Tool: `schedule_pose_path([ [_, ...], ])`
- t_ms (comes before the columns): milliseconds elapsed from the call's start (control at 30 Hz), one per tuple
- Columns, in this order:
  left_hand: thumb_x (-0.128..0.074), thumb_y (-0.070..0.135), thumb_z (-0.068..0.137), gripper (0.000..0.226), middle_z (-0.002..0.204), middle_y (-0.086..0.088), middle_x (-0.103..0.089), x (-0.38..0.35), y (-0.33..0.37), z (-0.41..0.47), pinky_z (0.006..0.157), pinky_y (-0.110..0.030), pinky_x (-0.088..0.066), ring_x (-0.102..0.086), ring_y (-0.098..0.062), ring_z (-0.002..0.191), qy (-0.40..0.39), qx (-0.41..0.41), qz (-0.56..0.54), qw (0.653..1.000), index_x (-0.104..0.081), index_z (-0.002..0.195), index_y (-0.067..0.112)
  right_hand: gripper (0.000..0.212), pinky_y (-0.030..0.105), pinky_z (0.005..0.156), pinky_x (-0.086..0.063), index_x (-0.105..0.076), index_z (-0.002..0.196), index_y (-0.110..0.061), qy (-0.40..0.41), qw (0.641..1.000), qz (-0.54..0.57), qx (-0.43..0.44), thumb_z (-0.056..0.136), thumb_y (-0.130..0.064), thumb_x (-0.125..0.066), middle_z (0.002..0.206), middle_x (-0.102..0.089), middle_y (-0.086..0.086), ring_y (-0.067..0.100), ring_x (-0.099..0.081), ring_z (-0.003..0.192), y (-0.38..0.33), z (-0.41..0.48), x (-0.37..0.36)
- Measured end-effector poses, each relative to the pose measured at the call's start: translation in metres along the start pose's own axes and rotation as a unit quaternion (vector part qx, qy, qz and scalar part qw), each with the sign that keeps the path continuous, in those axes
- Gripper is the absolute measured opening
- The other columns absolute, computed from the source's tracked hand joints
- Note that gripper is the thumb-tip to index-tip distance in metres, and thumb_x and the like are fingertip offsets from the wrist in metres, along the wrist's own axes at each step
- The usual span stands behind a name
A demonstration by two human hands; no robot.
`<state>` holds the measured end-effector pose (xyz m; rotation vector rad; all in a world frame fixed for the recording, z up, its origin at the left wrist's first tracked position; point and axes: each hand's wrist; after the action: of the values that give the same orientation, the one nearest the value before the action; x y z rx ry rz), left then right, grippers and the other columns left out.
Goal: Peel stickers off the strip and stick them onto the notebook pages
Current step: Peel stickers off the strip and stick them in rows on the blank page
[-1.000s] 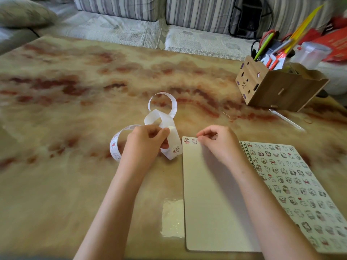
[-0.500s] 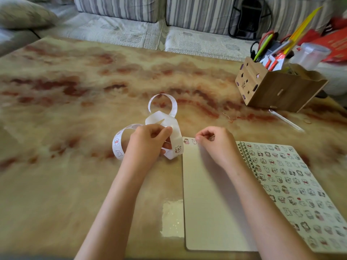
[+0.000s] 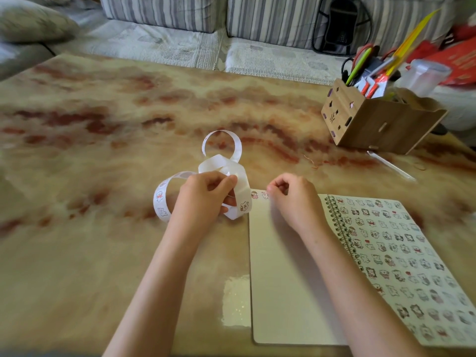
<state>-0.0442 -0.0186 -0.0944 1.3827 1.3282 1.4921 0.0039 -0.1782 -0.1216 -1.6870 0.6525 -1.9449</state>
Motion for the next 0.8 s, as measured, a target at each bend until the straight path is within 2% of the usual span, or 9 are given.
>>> schedule_pose_path([
  [100,-0.057,0.024,0.092,0.022,0.072,0.003,-0.073,-0.001,-0.001,0.001,0.072,-0.035,-0.057,-0.070,-0.010,0.069,0.002,-0.001,-0.003,1.000,-0.071,0.078,0.015,0.008,0.025,0.061,-0.042,-0.068,0.083,-0.015,-0.015,0.999,0.037,0.004,0.086,-0.016,-0.061,0.076,-0.061,-0.005,0.011,-0.053,0.068,0.003,0.000,0.004],
  [167,-0.057,0.025,0.092,0.022,0.071,0.004,-0.073,-0.001,-0.001,0.001,0.067,-0.030,-0.056,-0.070,-0.010,0.069,0.003,-0.001,-0.003,1.000,-0.071,0.077,0.016,0.004,0.013,0.053,-0.036,-0.069,0.083,-0.015,-0.037,0.997,0.074,0.003,0.083,-0.019,-0.069,0.071,-0.056,-0.007,0.004,-0.047,0.060,0.004,0.000,0.007],
  [233,-0.057,0.025,0.092,0.022,0.069,0.005,-0.072,-0.001,-0.002,0.002,0.063,-0.025,-0.053,-0.069,-0.008,0.067,0.002,-0.001,-0.002,1.000,-0.070,0.075,0.018,0.007,0.011,0.052,-0.034,-0.070,0.084,-0.014,-0.048,0.995,0.085,0.005,0.081,-0.019,-0.073,0.069,-0.054,-0.007,0.003,-0.044,0.057,0.006,0.000,0.008],
  [367,-0.057,0.024,0.092,0.021,0.072,0.002,-0.073,-0.001,-0.003,0.002,0.066,-0.029,-0.054,-0.070,-0.012,0.070,0.000,-0.004,-0.003,1.000,-0.071,0.077,0.017,0.006,0.009,0.053,-0.035,-0.070,0.087,-0.013,-0.043,0.996,0.075,0.009,0.085,-0.010,-0.066,0.068,-0.055,-0.009,0.001,-0.045,0.057,0.006,0.001,0.008],
  [500,-0.056,0.023,0.093,0.020,0.075,-0.001,-0.073,-0.002,-0.002,0.003,0.059,-0.019,-0.054,-0.070,-0.010,0.067,-0.002,-0.005,-0.022,1.000,-0.070,0.082,0.014,0.014,0.010,0.053,-0.035,-0.068,0.087,-0.016,-0.033,0.996,0.083,0.011,0.089,-0.007,-0.058,0.070,-0.054,-0.006,0.002,-0.046,0.058,0.004,-0.001,0.009],
  [600,-0.056,0.024,0.093,0.022,0.076,-0.005,-0.073,-0.001,-0.001,0.003,0.059,-0.024,-0.054,-0.070,-0.017,0.067,0.003,-0.007,-0.032,0.999,-0.070,0.086,0.010,0.012,0.013,0.055,-0.039,-0.067,0.088,-0.016,-0.020,0.989,0.144,0.038,0.093,-0.018,-0.057,0.076,-0.064,0.000,0.011,-0.057,0.060,-0.005,-0.006,0.016],
  [700,-0.054,0.023,0.094,0.024,0.076,-0.009,-0.073,-0.001,-0.001,0.004,0.053,-0.023,-0.052,-0.069,-0.017,0.064,0.012,-0.018,-0.036,0.999,-0.069,0.088,0.005,0.015,0.009,0.057,-0.039,-0.067,0.088,-0.016,-0.075,0.968,0.225,0.087,0.094,-0.026,-0.058,0.073,-0.068,-0.005,0.004,-0.059,0.064,-0.023,-0.016,0.025],
  [800,-0.054,0.021,0.095,0.025,0.075,-0.009,-0.072,0.000,0.000,0.004,0.052,-0.025,-0.053,-0.070,-0.016,0.063,0.029,-0.029,-0.036,0.999,-0.068,0.088,0.002,0.004,0.015,0.063,-0.044,-0.066,0.087,-0.021,-0.125,0.952,0.250,0.124,0.089,-0.025,-0.066,0.073,-0.069,-0.009,0.002,-0.062,0.068,-0.034,-0.025,0.027],
])
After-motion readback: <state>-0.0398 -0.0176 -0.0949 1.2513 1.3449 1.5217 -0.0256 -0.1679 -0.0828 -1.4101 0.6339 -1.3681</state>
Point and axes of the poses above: each hand's wrist, its own z-axis towards the middle knuckle, its own x-axis out of the back of the hand, y = z × x
